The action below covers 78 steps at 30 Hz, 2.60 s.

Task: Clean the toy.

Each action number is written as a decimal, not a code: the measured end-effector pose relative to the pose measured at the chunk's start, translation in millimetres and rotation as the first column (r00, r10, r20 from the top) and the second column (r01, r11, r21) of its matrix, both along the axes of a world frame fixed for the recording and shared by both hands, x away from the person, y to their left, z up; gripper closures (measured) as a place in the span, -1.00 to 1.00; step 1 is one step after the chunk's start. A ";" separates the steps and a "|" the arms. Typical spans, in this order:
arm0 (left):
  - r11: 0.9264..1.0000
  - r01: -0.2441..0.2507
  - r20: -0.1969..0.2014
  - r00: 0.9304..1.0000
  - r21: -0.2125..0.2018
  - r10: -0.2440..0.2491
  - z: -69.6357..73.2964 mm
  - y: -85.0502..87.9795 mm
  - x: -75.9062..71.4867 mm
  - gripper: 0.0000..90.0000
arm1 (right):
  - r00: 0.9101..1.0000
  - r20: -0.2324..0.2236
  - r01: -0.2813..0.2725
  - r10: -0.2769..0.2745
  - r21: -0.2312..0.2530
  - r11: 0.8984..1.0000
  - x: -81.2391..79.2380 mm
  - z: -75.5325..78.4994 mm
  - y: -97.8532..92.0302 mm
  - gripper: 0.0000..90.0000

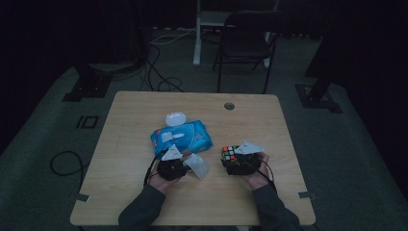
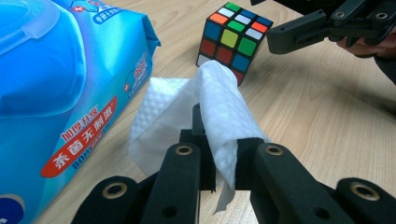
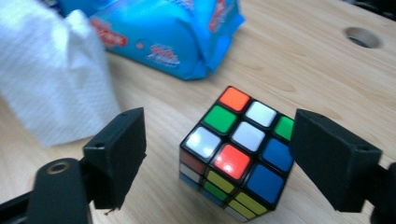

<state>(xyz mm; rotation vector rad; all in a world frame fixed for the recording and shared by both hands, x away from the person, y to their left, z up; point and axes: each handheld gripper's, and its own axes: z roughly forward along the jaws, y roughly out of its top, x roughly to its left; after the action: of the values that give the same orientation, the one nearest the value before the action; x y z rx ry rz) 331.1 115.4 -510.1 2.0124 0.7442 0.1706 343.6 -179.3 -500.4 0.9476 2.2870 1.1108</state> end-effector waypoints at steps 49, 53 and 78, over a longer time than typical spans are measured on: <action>1.000 0.011 -0.009 1.000 -0.008 -0.011 -2.7 -1.7 0.8 0.87 | 0.969 -0.019 -0.248 0.247 -0.033 0.968 25.2 4.2 -38.5 -0.72; 1.000 0.010 -0.013 1.000 -0.007 -0.011 -3.1 -1.7 1.3 0.87 | 0.958 0.003 -0.286 0.286 -0.020 0.958 28.3 0.5 -33.9 -0.75; 1.000 0.024 -0.018 1.000 -0.003 -0.024 -4.9 -7.6 2.4 0.87 | 0.938 0.010 -0.347 0.347 0.036 0.937 54.1 -18.3 -35.9 -0.75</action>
<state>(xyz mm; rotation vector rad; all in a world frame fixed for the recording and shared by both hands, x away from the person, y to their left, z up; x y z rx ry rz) 333.5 107.8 -515.0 2.0214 0.7308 0.1371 397.7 -215.2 -518.7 0.5622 2.5019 1.2962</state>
